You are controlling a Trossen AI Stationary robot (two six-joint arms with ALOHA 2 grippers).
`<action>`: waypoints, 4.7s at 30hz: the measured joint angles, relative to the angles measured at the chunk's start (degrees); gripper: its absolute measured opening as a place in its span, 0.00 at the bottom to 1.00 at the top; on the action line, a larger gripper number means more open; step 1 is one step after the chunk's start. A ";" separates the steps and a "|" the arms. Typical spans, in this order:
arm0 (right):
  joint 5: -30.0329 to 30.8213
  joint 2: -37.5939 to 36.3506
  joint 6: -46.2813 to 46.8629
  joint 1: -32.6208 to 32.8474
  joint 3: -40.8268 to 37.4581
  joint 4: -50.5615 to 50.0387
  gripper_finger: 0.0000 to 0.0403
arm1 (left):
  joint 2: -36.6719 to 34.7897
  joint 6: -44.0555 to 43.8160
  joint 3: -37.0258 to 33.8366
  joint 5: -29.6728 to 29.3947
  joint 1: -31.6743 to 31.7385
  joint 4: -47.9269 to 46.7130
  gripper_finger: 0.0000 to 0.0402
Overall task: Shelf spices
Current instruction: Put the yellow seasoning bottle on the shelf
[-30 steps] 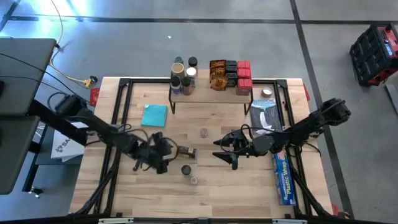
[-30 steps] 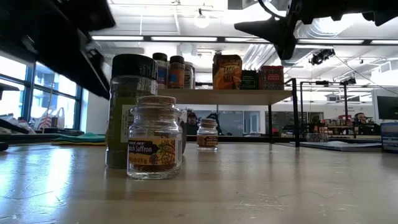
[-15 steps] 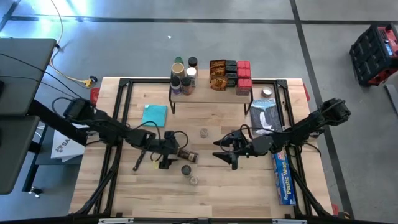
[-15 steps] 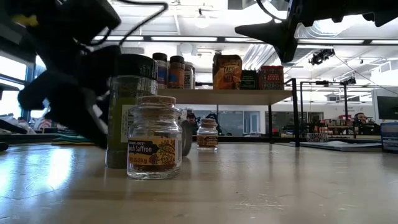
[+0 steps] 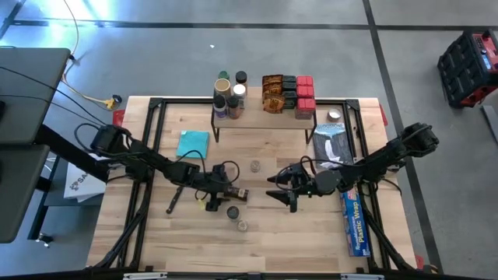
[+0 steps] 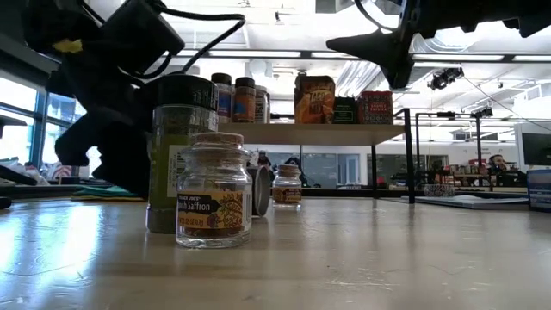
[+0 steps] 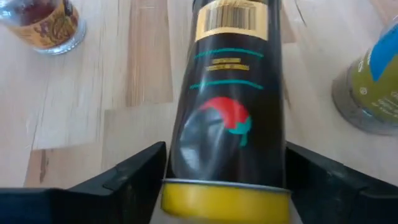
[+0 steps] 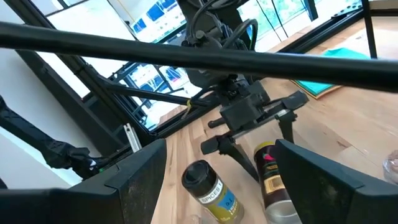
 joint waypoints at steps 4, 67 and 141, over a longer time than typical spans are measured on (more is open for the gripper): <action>0.00 0.00 -0.01 0.00 0.00 -0.07 0.73 | -1.57 -1.33 0.58 0.05 0.02 -4.08 0.60; -8.85 24.92 5.77 -6.55 16.96 -22.91 0.19 | 18.32 16.24 61.66 -2.05 0.38 -75.54 0.61; 0.31 18.71 12.85 -0.07 16.96 -45.40 0.19 | 8.90 3.63 76.89 0.90 16.81 -79.20 0.56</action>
